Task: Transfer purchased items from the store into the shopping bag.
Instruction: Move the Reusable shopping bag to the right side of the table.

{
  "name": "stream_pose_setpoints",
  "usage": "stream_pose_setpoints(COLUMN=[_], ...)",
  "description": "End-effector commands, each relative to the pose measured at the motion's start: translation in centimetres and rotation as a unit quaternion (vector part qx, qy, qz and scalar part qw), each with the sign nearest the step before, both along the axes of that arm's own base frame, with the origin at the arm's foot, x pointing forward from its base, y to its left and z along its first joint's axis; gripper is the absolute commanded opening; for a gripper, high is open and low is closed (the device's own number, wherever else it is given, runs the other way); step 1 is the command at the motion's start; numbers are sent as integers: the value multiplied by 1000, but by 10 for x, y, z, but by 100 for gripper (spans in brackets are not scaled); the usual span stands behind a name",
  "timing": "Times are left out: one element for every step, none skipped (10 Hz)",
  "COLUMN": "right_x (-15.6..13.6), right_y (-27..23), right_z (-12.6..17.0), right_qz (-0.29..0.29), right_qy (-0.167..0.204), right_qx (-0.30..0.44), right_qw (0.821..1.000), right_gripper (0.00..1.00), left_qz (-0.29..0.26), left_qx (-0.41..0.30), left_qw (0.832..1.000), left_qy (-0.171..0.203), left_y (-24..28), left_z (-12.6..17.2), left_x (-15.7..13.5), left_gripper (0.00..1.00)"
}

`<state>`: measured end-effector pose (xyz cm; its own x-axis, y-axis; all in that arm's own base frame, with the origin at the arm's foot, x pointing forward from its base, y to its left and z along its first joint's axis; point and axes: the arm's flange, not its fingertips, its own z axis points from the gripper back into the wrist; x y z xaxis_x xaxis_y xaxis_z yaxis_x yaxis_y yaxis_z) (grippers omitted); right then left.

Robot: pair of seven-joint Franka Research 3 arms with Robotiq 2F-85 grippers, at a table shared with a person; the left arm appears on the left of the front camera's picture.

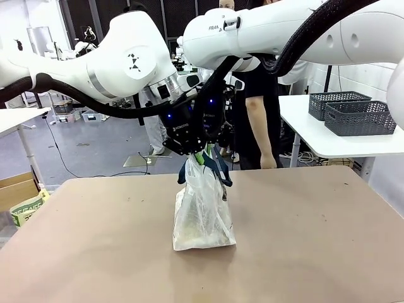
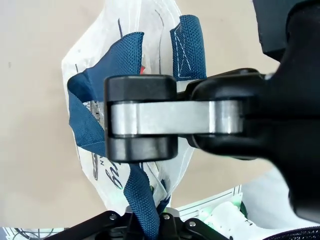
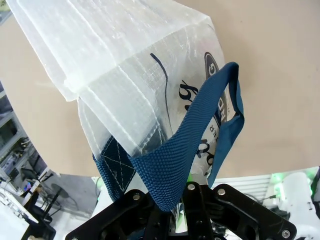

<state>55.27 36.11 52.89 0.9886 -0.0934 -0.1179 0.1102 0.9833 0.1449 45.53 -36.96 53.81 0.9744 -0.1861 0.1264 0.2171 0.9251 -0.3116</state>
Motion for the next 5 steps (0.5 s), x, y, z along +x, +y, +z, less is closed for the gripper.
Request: stream_pose_setpoints(right_x=[-1, -1, -2, -2, -1], right_y=[-3, -7, -12, -18, -24], right_z=[4, 5, 7, 10, 13], right_qz=[12, 27, 30, 29, 24], right_qy=[-8, -12, -16, -22, -28], right_qx=[37, 49, 57, 61, 65], right_qw=[999, 998, 998, 997, 997], right_gripper=[0, 0, 19, 39, 58], left_qz=[1, 1, 1, 1, 1], left_qx=[0, 0, 0, 0, 0], left_qw=[1000, 1000, 1000, 1000, 1000], left_qy=[1, 1, 1, 1, 1], left_y=[0, 0, 0, 0, 0], left_z=[-1, -1, -1, -1, -1], left_x=[1, 1, 1, 1, 1], left_gripper=[0, 0, 0, 0, 0])
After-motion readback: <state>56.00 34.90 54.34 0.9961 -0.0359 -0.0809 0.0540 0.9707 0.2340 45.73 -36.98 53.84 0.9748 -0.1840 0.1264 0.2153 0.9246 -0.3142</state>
